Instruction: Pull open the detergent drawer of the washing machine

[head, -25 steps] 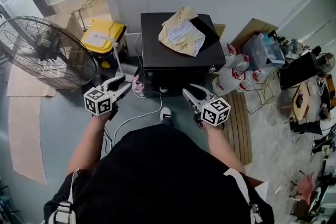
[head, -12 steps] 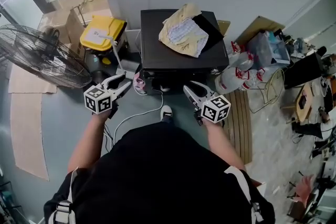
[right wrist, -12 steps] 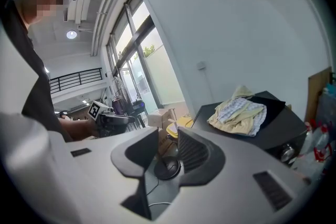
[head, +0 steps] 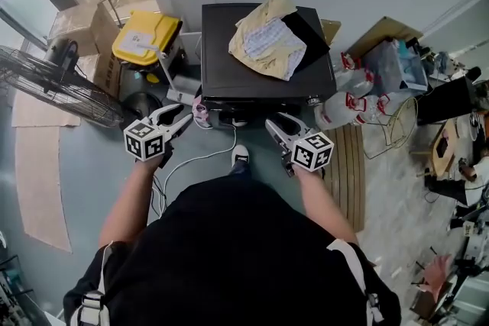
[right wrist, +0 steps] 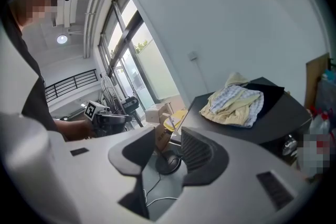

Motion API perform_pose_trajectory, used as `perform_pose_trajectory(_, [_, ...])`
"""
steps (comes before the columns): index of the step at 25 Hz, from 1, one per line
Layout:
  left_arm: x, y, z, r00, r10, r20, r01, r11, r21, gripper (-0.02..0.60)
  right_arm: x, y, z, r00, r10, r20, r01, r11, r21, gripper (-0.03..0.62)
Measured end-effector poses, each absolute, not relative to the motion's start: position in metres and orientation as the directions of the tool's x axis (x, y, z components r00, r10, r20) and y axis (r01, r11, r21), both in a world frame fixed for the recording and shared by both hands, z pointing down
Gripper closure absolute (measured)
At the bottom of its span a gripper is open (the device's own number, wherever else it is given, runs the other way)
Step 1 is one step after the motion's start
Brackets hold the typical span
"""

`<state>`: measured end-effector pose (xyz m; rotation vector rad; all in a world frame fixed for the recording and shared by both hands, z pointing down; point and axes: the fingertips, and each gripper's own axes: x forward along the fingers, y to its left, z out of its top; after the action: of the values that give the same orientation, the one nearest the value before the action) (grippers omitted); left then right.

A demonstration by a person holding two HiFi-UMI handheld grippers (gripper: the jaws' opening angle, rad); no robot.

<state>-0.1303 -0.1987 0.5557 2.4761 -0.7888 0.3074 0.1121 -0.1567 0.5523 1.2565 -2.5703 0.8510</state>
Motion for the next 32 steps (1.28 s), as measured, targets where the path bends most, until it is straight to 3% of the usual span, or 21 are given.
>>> perform_pose_trajectory(32, [-0.091,-0.238,0.680,0.756,-0.346,0.555,-0.619,-0.655,0.433,0.396,0.120,-0.209,0.683,-0.648,-0.516,0.560,-0.762,0.435,-0.481,0.399])
